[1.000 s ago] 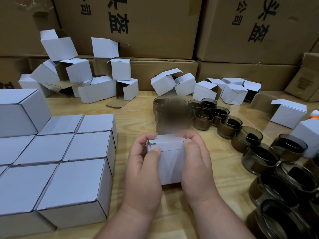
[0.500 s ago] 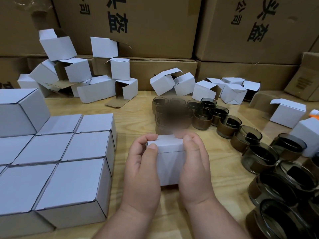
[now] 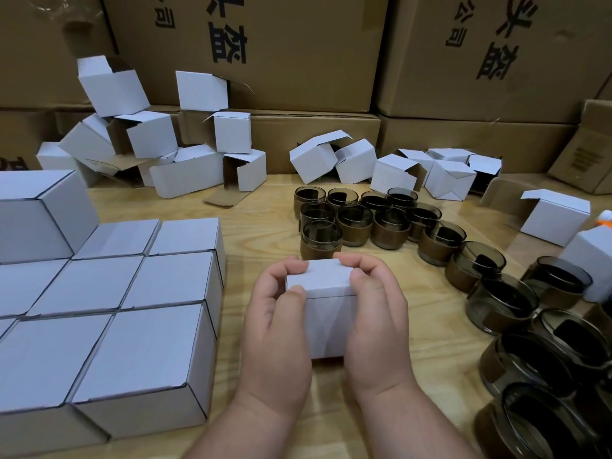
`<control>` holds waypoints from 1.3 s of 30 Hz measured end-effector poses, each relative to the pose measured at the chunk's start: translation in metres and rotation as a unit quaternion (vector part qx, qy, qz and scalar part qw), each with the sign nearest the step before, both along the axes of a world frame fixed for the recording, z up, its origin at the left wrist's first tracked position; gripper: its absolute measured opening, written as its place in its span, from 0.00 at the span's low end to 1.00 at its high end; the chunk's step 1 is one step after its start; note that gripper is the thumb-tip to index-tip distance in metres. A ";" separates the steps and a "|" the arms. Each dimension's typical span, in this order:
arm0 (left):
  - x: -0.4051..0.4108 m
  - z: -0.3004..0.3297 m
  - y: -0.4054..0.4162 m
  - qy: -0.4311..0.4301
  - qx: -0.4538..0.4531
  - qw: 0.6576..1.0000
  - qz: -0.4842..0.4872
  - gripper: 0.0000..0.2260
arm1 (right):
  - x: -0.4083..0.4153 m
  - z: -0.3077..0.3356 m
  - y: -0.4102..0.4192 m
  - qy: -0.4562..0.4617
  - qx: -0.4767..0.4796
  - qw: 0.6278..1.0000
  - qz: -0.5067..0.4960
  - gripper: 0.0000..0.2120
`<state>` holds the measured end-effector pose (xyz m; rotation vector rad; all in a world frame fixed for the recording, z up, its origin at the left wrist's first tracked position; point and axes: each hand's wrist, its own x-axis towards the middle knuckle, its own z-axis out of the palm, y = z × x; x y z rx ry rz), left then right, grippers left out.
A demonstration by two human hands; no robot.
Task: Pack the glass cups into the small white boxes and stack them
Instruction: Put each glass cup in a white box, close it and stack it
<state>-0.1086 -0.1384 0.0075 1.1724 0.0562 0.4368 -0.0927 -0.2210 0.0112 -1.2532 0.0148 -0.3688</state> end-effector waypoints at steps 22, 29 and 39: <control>0.000 -0.003 0.002 -0.007 -0.021 1.000 -0.019 0.16 | -0.001 -0.001 0.001 -0.035 0.043 0.998 0.011 0.15; -0.002 -0.004 0.002 -0.015 -0.024 0.999 -0.038 0.16 | 0.000 0.000 0.002 -0.039 0.035 0.999 -0.007 0.15; -0.001 0.001 0.005 0.048 -0.030 0.991 -0.120 0.24 | -0.002 0.003 -0.004 -0.158 -0.067 0.979 -0.110 0.14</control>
